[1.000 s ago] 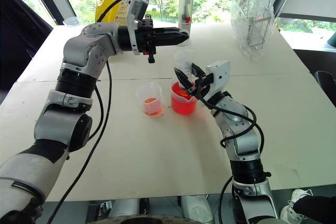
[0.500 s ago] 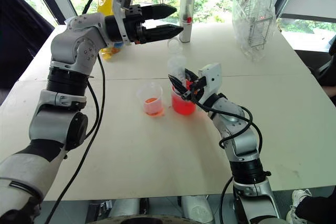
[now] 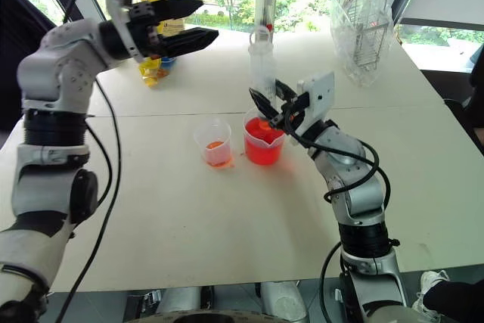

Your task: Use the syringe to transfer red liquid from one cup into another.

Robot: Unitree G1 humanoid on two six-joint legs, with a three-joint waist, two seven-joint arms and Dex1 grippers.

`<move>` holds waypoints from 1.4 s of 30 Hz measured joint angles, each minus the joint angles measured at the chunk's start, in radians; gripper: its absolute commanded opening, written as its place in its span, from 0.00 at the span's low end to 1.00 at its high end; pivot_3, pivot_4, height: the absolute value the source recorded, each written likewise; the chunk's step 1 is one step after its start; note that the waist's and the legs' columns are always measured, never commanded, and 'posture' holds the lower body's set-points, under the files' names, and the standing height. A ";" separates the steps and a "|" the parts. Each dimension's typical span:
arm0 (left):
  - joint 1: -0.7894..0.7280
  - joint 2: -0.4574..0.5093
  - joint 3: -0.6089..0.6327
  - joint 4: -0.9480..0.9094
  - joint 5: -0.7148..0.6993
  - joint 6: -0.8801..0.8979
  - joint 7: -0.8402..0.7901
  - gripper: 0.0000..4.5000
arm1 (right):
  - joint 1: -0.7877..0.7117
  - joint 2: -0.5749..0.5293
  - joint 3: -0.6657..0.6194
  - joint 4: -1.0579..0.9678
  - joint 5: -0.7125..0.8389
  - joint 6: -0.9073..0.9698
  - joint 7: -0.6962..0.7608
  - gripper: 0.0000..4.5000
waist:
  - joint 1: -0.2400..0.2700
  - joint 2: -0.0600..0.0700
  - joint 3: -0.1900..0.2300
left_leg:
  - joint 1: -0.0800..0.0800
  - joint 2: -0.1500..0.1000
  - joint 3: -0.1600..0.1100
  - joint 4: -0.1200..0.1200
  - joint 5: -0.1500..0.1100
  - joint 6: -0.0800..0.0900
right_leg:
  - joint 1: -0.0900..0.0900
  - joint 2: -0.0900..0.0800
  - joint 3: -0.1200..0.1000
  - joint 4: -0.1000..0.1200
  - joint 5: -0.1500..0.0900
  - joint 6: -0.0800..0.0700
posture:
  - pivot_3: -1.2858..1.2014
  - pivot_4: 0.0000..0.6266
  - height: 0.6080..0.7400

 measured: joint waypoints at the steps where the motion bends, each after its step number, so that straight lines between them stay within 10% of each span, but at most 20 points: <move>1: 0.019 0.020 0.004 -0.002 0.001 0.004 -0.001 0.99 | -0.031 -0.004 -0.002 -0.019 0.015 0.012 0.001 0.31 | 0.001 0.000 0.000 | 0.000 0.000 0.000 0.001 0.000 0.000 | 0.000 0.000 -0.001 0.000 0.000 0.000 | 0.52 0.24 1.00; 20: 0.136 0.152 0.126 -0.232 -0.159 0.211 0.032 0.99 | -0.057 0.175 0.190 0.254 0.023 -0.105 0.117 0.31 | 0.000 -0.001 0.000 | -0.001 0.000 0.000 0.001 0.000 0.000 | 0.001 -0.002 -0.001 -0.001 0.000 0.000 | 0.52 0.24 1.00; 36: 0.125 0.026 0.054 -0.264 -0.229 0.275 0.112 0.99 | -0.052 0.182 0.207 0.275 -0.032 -0.151 0.141 0.31 | -0.001 -0.001 0.000 | 0.000 0.000 -0.001 0.001 0.000 0.000 | 0.001 -0.001 -0.001 0.000 0.000 0.000 | 0.52 0.24 1.00; 42: 0.123 0.014 0.033 -0.242 -0.217 0.265 0.109 0.48 | -0.051 0.182 0.208 0.275 -0.039 -0.151 0.139 0.31 | 0.000 -0.001 0.000 | 0.000 0.000 -0.001 0.001 0.000 0.000 | 0.001 -0.001 -0.001 0.000 0.000 0.000 | 0.52 0.24 1.00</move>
